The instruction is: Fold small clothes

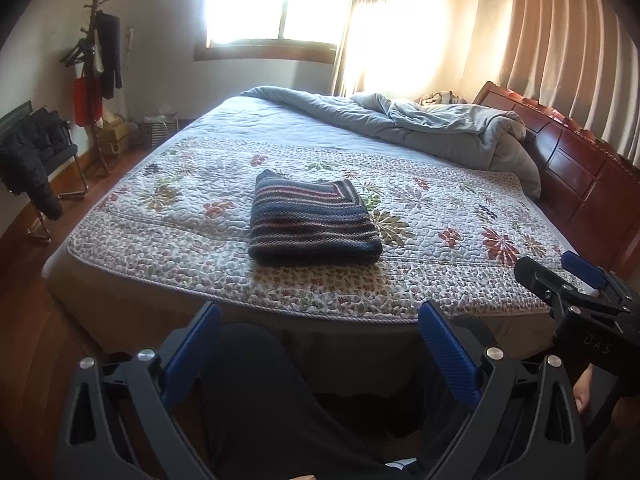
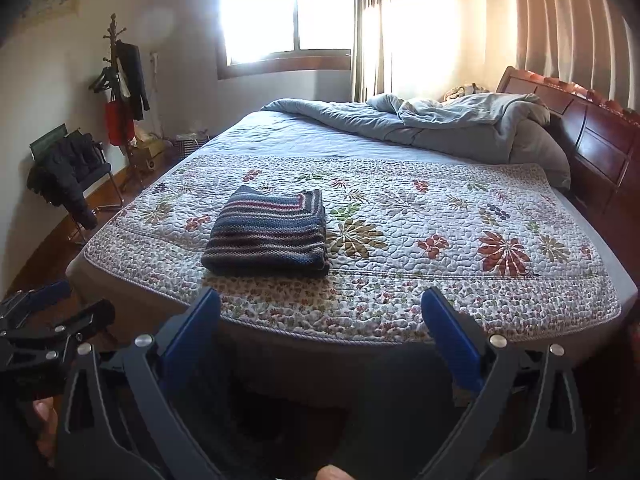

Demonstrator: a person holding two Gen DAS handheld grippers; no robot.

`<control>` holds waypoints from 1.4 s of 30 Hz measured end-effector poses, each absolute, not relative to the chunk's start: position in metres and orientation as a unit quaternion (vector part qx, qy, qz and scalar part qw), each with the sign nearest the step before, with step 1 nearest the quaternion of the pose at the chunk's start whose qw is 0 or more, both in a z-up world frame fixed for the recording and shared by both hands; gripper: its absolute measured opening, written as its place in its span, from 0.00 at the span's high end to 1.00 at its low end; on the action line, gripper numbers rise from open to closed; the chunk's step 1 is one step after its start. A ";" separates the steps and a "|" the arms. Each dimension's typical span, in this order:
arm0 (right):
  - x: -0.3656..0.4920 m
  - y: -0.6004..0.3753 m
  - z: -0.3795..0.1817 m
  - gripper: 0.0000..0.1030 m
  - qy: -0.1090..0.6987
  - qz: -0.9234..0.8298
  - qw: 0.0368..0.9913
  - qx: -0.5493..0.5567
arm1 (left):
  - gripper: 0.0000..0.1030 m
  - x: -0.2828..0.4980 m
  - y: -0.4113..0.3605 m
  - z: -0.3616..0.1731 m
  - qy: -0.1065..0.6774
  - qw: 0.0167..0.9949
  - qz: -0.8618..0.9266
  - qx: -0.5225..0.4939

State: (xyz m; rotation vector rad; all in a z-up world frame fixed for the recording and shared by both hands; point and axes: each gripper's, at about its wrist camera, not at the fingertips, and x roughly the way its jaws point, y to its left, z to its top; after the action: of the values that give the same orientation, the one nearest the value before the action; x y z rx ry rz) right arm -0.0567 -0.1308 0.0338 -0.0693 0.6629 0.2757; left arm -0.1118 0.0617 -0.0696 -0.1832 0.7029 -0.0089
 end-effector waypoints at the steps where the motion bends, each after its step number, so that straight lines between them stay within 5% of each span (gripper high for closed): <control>1: -0.057 -0.131 0.034 0.03 0.325 0.134 0.936 -0.035 | 0.04 -0.112 0.061 -0.070 0.344 0.935 -0.005 -0.089; 42: -0.039 -0.127 0.018 0.03 0.336 0.148 0.930 -0.020 | 0.04 -0.105 0.059 -0.071 0.345 0.935 0.025 -0.079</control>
State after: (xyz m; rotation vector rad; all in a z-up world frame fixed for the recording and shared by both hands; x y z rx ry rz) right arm -0.0394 -0.1268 0.0185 -0.0416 0.6891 0.3028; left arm -0.1047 0.0594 -0.0708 -0.1625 0.7052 0.0516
